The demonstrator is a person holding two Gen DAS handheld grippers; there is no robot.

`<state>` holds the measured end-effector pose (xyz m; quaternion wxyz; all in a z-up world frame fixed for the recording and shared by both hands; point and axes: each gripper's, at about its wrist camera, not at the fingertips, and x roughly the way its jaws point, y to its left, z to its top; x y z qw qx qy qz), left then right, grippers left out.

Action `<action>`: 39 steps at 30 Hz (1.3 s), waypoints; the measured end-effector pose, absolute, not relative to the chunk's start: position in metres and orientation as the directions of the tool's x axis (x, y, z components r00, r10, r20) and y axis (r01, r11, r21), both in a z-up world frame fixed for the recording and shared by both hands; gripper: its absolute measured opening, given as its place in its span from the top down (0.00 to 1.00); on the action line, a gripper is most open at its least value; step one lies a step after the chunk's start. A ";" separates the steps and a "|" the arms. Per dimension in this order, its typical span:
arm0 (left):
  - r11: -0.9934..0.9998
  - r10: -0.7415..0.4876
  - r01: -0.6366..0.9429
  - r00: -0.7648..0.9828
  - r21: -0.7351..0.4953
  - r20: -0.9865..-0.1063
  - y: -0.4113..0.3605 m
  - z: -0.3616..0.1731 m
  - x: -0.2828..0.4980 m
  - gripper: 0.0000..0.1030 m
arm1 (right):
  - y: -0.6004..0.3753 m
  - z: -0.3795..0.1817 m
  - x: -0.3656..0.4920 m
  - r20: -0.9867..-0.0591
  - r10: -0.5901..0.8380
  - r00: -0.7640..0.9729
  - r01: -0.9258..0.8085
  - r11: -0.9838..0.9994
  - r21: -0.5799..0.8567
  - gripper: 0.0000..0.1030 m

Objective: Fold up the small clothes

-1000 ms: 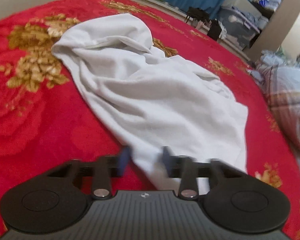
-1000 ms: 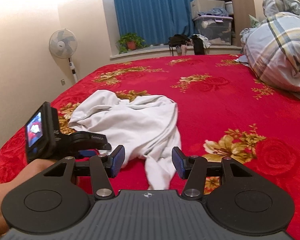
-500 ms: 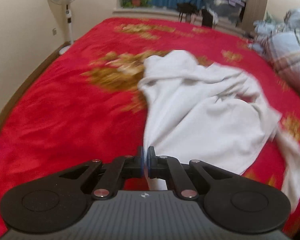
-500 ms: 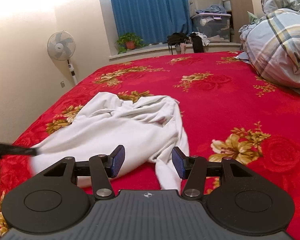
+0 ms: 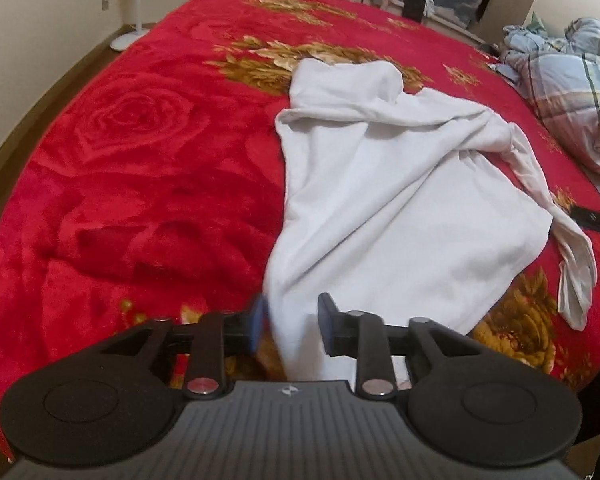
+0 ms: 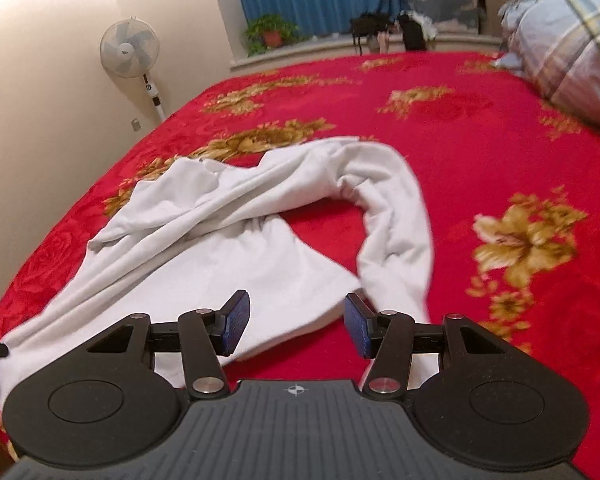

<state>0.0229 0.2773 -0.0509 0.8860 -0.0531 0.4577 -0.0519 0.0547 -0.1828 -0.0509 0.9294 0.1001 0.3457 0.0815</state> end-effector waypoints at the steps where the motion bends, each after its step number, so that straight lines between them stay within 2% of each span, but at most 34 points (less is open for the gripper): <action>1: 0.990 -0.137 0.046 0.574 -0.135 -0.807 0.277 -0.051 0.026 0.68 | -0.180 -0.054 0.063 -0.628 0.212 0.749 -0.080 0.970 0.232 0.48; 8: 0.991 -0.129 0.043 0.556 -0.127 -0.821 0.269 -0.059 0.036 0.67 | -0.166 -0.081 0.133 -0.643 0.188 0.742 -0.111 0.981 0.159 0.46; 12: 0.991 -0.129 0.049 0.539 -0.122 -0.832 0.268 -0.065 0.039 0.64 | -0.166 -0.113 0.162 -0.713 0.129 0.689 -0.094 0.992 0.088 0.44; 15: 0.993 -0.121 0.063 0.527 -0.104 -0.841 0.264 -0.070 0.041 0.64 | -0.169 -0.120 0.164 -0.705 0.125 0.698 -0.071 0.992 0.106 0.44; 16: 0.993 -0.115 0.062 0.522 -0.097 -0.845 0.264 -0.072 0.042 0.64 | -0.166 -0.119 0.164 -0.700 0.124 0.703 -0.080 0.992 0.095 0.54; 17: 0.994 -0.111 0.059 0.520 -0.095 -0.847 0.264 -0.073 0.043 0.64 | -0.163 -0.118 0.164 -0.694 0.135 0.707 -0.101 0.991 0.090 0.77; 18: 0.994 -0.110 0.053 0.516 -0.097 -0.849 0.264 -0.074 0.044 0.65 | -0.160 -0.116 0.163 -0.695 0.156 0.702 -0.125 0.988 0.095 0.90; 19: 0.994 -0.108 0.047 0.516 -0.098 -0.849 0.264 -0.074 0.044 0.72 | -0.160 -0.114 0.160 -0.697 0.172 0.697 -0.134 0.985 0.110 0.97; 20: 0.994 -0.105 0.046 0.518 -0.094 -0.849 0.264 -0.073 0.045 0.86 | -0.161 -0.111 0.157 -0.692 0.180 0.699 -0.132 0.984 0.122 0.97; 21: 0.995 -0.099 0.048 0.521 -0.086 -0.848 0.263 -0.072 0.045 0.93 | -0.163 -0.106 0.154 -0.688 0.186 0.702 -0.130 0.983 0.133 0.97; 22: 0.995 -0.095 0.050 0.529 -0.081 -0.843 0.262 -0.071 0.044 0.95 | -0.167 -0.098 0.150 -0.683 0.191 0.705 -0.123 0.981 0.147 0.97; 25: 0.993 -0.117 0.057 0.573 -0.103 -0.811 0.264 -0.057 0.036 0.96 | -0.184 -0.070 0.130 -0.657 0.226 0.719 -0.108 0.970 0.216 0.97; 31: 0.971 -0.221 0.083 0.655 -0.222 -0.722 0.277 -0.024 -0.001 0.96 | -0.228 -0.002 0.050 -0.572 0.290 0.767 -0.130 0.943 0.305 0.98; 33: 0.968 -0.239 0.098 0.644 -0.232 -0.727 0.276 -0.023 -0.008 0.96 | -0.244 0.010 0.020 -0.558 0.293 0.776 -0.120 0.938 0.326 0.98; 36: 0.982 -0.185 0.085 0.565 -0.166 -0.805 0.270 -0.038 -0.007 0.96 | -0.264 0.006 -0.006 -0.614 0.277 0.739 -0.076 0.940 0.333 0.98; 39: 0.994 -0.112 0.073 0.507 -0.087 -0.855 0.264 -0.050 0.002 0.95 | -0.269 -0.021 -0.004 -0.731 0.303 0.612 -0.097 0.946 0.311 0.97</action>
